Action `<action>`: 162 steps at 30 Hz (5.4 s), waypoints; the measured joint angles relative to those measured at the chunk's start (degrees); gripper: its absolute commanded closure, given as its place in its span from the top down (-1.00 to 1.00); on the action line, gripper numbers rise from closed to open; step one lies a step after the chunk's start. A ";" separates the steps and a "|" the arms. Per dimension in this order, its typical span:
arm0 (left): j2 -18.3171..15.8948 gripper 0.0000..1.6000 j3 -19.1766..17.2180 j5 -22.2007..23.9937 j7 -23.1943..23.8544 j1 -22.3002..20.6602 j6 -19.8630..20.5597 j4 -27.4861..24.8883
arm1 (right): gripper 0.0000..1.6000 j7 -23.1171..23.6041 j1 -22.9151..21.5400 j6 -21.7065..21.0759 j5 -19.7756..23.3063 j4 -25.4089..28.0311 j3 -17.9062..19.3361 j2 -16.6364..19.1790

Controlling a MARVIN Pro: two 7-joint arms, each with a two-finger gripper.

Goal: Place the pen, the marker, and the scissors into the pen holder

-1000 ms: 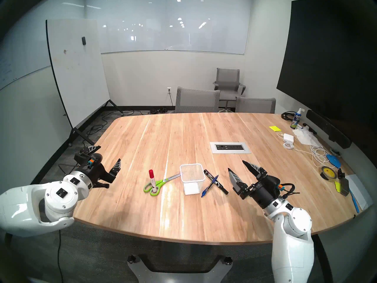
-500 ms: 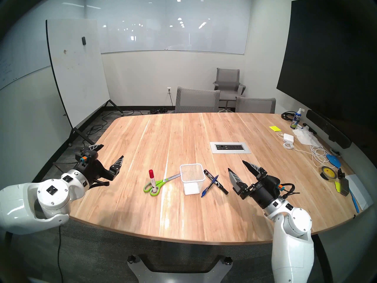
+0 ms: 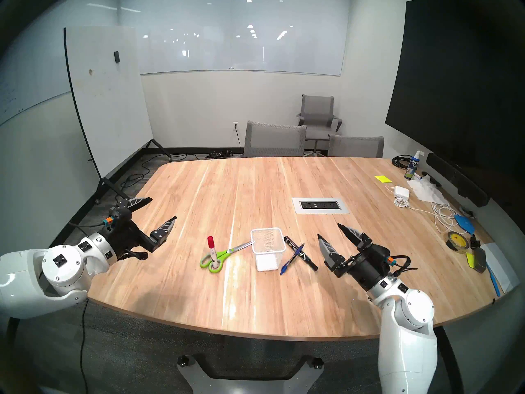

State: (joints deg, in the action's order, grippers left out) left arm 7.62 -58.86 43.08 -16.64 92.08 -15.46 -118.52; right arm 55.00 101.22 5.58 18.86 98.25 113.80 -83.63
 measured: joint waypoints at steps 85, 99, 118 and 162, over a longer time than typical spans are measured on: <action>1.23 1.00 -5.33 -8.48 25.03 7.34 -4.64 5.69 | 1.00 0.41 -0.18 -0.38 -0.45 0.02 0.41 -0.50; 8.05 1.00 -2.33 -6.87 28.90 5.58 -1.62 8.47 | 1.00 0.48 -0.23 -0.40 -0.51 0.02 0.47 -0.58; 13.77 1.00 -1.67 -6.78 30.57 1.35 4.92 9.25 | 1.00 0.56 -0.29 -0.43 -0.60 0.02 0.54 -0.67; 24.69 1.00 1.58 -5.58 31.15 -4.60 12.28 14.20 | 1.00 0.81 -0.40 -0.48 -0.83 0.02 0.75 -0.91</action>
State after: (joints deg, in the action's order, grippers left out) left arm 32.31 -57.28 37.50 14.51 87.48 -3.18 -104.32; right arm 55.81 100.82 5.10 18.03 98.27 114.55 -84.54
